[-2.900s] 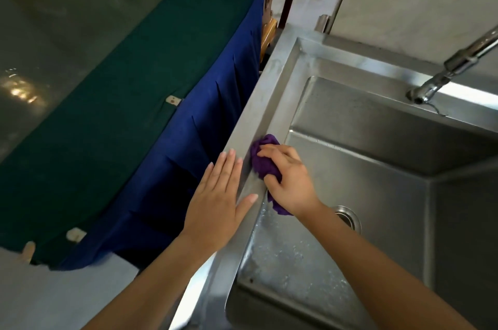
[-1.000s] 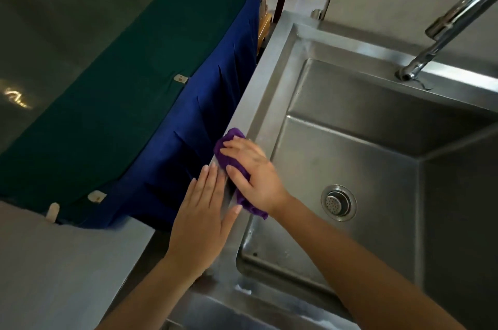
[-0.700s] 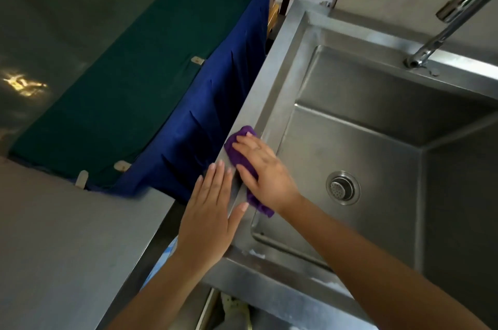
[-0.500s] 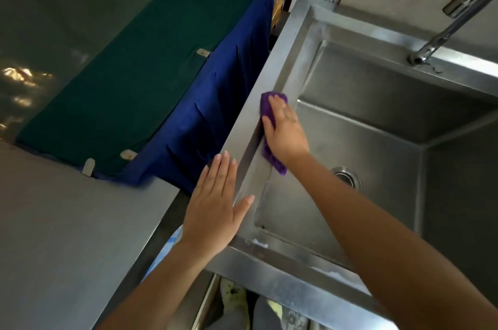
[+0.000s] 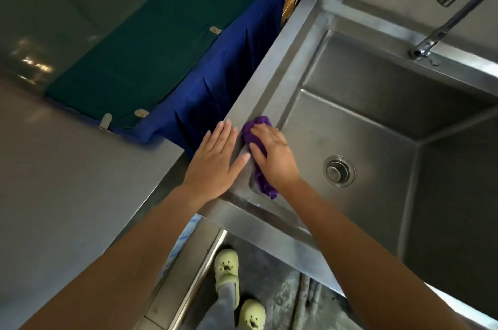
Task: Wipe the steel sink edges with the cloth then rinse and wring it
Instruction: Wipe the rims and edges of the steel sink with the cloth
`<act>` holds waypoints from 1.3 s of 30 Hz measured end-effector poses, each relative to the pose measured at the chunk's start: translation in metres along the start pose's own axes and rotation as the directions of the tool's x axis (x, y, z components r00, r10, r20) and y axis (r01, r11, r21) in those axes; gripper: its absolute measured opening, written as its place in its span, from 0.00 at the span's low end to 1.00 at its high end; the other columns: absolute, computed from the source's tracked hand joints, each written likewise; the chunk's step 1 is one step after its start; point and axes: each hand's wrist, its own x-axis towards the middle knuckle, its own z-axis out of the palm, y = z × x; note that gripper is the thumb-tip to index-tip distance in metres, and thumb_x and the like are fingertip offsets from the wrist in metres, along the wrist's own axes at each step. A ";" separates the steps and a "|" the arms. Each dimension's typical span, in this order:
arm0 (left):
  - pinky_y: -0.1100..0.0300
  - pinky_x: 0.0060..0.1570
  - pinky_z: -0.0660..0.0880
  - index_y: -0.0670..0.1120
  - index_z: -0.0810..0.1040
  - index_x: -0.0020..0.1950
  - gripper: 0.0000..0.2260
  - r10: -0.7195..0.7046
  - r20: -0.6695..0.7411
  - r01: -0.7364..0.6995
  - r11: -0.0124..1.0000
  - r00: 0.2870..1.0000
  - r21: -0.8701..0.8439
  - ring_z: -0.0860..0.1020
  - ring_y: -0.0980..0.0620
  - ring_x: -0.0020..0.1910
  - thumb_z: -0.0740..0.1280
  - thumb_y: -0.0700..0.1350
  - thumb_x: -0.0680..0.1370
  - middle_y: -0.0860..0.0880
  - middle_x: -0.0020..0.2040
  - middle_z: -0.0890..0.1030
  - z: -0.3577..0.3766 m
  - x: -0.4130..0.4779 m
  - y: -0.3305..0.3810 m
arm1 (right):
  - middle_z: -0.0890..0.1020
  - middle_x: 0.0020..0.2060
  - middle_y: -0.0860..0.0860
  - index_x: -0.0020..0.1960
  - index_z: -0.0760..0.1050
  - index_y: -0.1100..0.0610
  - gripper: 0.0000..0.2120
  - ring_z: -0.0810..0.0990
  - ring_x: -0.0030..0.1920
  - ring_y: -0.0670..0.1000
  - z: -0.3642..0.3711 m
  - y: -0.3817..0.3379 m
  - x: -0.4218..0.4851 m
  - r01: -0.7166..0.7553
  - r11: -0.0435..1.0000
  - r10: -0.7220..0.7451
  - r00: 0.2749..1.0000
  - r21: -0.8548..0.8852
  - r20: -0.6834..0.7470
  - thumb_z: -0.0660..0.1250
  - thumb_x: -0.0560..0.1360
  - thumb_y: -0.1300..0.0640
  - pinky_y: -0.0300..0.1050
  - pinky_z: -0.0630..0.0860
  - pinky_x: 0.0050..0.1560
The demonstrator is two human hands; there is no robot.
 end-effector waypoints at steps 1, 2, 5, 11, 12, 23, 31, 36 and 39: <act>0.57 0.72 0.36 0.46 0.40 0.76 0.41 -0.009 0.009 0.009 1.000 1.000 -0.018 0.36 0.55 0.74 0.24 0.67 0.68 0.47 0.78 0.42 0.000 -0.002 0.000 | 0.75 0.64 0.58 0.65 0.72 0.61 0.18 0.69 0.68 0.57 0.001 -0.004 -0.008 0.009 1.000 -0.009 1.000 0.005 0.012 0.63 0.77 0.57 0.47 0.58 0.73; 0.57 0.72 0.36 0.46 0.41 0.76 0.42 -0.020 0.004 0.020 0.999 1.000 -0.031 0.36 0.55 0.74 0.24 0.67 0.68 0.47 0.78 0.43 0.001 -0.007 0.000 | 0.76 0.64 0.57 0.65 0.72 0.61 0.18 0.69 0.68 0.57 0.003 -0.008 -0.014 0.016 1.000 -0.016 1.000 0.003 0.026 0.63 0.77 0.56 0.46 0.57 0.73; 0.56 0.72 0.39 0.44 0.45 0.75 0.39 -0.058 -0.076 0.056 0.998 0.995 -0.025 0.41 0.53 0.74 0.27 0.66 0.72 0.46 0.77 0.48 0.009 -0.037 0.001 | 0.75 0.65 0.55 0.65 0.73 0.59 0.18 0.68 0.69 0.54 0.009 -0.018 -0.030 0.038 0.998 -0.035 0.997 -0.044 0.073 0.63 0.77 0.56 0.44 0.56 0.74; 0.52 0.75 0.46 0.39 0.52 0.73 0.34 -0.124 -0.126 0.129 0.991 0.984 0.032 0.51 0.47 0.74 0.34 0.62 0.78 0.41 0.75 0.57 0.022 -0.094 0.002 | 0.77 0.64 0.52 0.64 0.74 0.57 0.16 0.68 0.69 0.52 -0.003 -0.027 -0.048 0.166 0.985 -0.148 0.954 -0.047 0.261 0.63 0.77 0.56 0.45 0.61 0.71; 0.53 0.75 0.45 0.38 0.54 0.73 0.33 -0.133 -0.131 0.139 0.989 0.982 0.041 0.53 0.46 0.74 0.35 0.61 0.79 0.40 0.75 0.59 0.023 -0.097 0.004 | 0.77 0.63 0.52 0.63 0.75 0.57 0.16 0.69 0.68 0.52 -0.004 -0.029 -0.051 0.196 0.979 -0.173 0.938 -0.049 0.299 0.63 0.77 0.56 0.45 0.62 0.70; 0.55 0.72 0.42 0.38 0.57 0.74 0.35 -0.136 -0.185 0.145 0.989 0.973 0.036 0.54 0.47 0.75 0.38 0.62 0.79 0.40 0.75 0.60 0.030 -0.099 0.005 | 0.80 0.58 0.52 0.64 0.74 0.53 0.16 0.74 0.61 0.52 -0.009 -0.036 -0.063 0.251 0.967 -0.217 0.896 -0.039 0.387 0.61 0.78 0.51 0.50 0.71 0.63; 0.52 0.73 0.43 0.40 0.50 0.75 0.38 -0.117 -0.186 0.124 0.992 0.976 0.025 0.48 0.48 0.75 0.34 0.66 0.75 0.42 0.77 0.54 0.032 -0.100 0.004 | 0.82 0.54 0.54 0.59 0.77 0.58 0.13 0.76 0.58 0.55 -0.007 -0.043 -0.064 0.272 0.962 -0.256 0.921 -0.015 0.294 0.65 0.76 0.59 0.45 0.70 0.61; 0.47 0.72 0.55 0.37 0.58 0.73 0.39 -0.102 -0.185 0.114 0.992 0.977 0.059 0.58 0.44 0.74 0.39 0.66 0.77 0.39 0.74 0.61 0.031 -0.100 0.003 | 0.79 0.52 0.55 0.61 0.76 0.53 0.14 0.77 0.53 0.53 -0.028 -0.031 -0.079 0.147 0.989 -0.126 0.895 -0.017 0.428 0.64 0.76 0.54 0.37 0.68 0.51; 0.46 0.71 0.59 0.37 0.60 0.73 0.39 -0.101 -0.191 0.113 0.992 0.976 0.058 0.61 0.42 0.73 0.39 0.66 0.77 0.39 0.74 0.63 0.031 -0.100 0.005 | 0.79 0.52 0.54 0.62 0.76 0.50 0.15 0.76 0.52 0.51 -0.027 -0.024 -0.093 0.107 0.994 -0.088 0.941 -0.038 0.327 0.64 0.76 0.54 0.35 0.66 0.51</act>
